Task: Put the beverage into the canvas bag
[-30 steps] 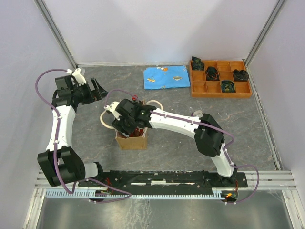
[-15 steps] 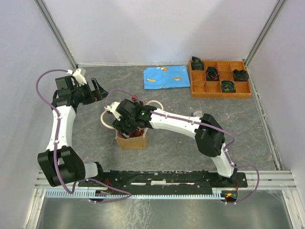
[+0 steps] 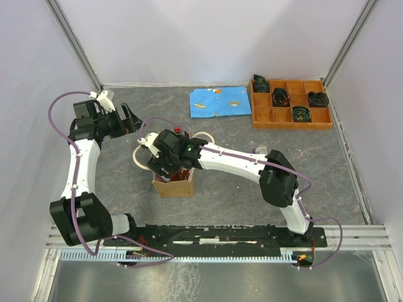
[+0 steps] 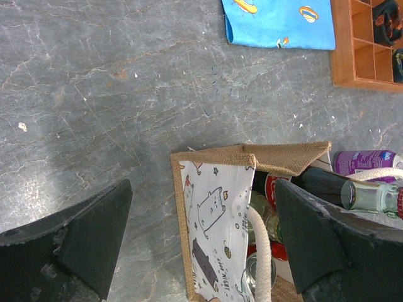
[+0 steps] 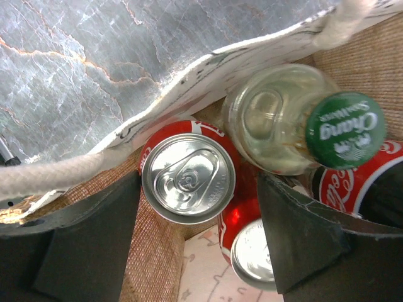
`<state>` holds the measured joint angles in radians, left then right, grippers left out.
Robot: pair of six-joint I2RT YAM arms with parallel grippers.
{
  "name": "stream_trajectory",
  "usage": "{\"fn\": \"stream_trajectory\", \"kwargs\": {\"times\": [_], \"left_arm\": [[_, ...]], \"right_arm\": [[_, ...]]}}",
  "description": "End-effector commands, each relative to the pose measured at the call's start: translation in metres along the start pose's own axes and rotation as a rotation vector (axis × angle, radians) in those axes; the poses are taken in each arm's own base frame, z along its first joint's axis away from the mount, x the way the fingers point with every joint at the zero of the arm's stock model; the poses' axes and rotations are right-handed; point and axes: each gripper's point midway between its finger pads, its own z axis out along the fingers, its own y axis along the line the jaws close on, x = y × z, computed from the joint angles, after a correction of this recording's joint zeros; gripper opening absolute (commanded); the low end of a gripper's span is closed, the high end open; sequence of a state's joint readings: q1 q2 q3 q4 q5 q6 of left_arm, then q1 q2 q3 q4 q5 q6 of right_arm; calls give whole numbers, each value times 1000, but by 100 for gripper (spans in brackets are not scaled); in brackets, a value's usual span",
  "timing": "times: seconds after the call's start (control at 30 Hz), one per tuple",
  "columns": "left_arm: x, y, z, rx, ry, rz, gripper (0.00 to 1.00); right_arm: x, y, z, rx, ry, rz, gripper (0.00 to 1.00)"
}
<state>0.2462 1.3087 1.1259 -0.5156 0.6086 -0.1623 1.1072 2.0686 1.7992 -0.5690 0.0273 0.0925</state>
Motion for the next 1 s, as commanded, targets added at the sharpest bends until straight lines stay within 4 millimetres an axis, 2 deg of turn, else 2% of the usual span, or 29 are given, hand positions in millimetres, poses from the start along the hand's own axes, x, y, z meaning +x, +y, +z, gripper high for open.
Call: {"fn": "stream_trajectory", "kwargs": {"times": [0.0,0.3,0.43,0.53,0.6,0.63,0.7,0.73,0.8,0.87,0.93,0.97], "left_arm": [[-4,-9,1,44,-8,-6,100],[-7,-20,-6,100,3,128,100],[-20,-31,-15,136,-25,225,100],[-41,-45,-27,168,-84,346,100],[-66,-62,-42,201,-154,487,100],[-75,-73,-50,229,-182,559,100],[-83,-95,-67,306,-212,686,99],[-80,-105,-74,352,-210,744,99],[-59,-126,-86,458,-164,832,99],[-23,-142,-92,545,-75,975,99],[25,-157,-97,648,62,1064,99],[44,-155,-99,662,125,1073,99]], "right_arm": [[-53,-11,-43,55,-154,-7,82],[-73,-26,-79,135,-222,5,83],[-81,-42,-100,205,-258,36,83],[-89,-64,-122,260,-301,114,83],[-92,-90,-142,315,-335,202,83],[-93,-104,-159,351,-362,247,83],[-88,-133,-185,418,-392,339,83],[-81,-150,-198,450,-400,394,84],[-59,-184,-221,521,-393,512,84],[-30,-213,-241,590,-353,596,84],[2,-234,-255,659,-297,653,85],[17,-242,-262,685,-274,679,85]]}}
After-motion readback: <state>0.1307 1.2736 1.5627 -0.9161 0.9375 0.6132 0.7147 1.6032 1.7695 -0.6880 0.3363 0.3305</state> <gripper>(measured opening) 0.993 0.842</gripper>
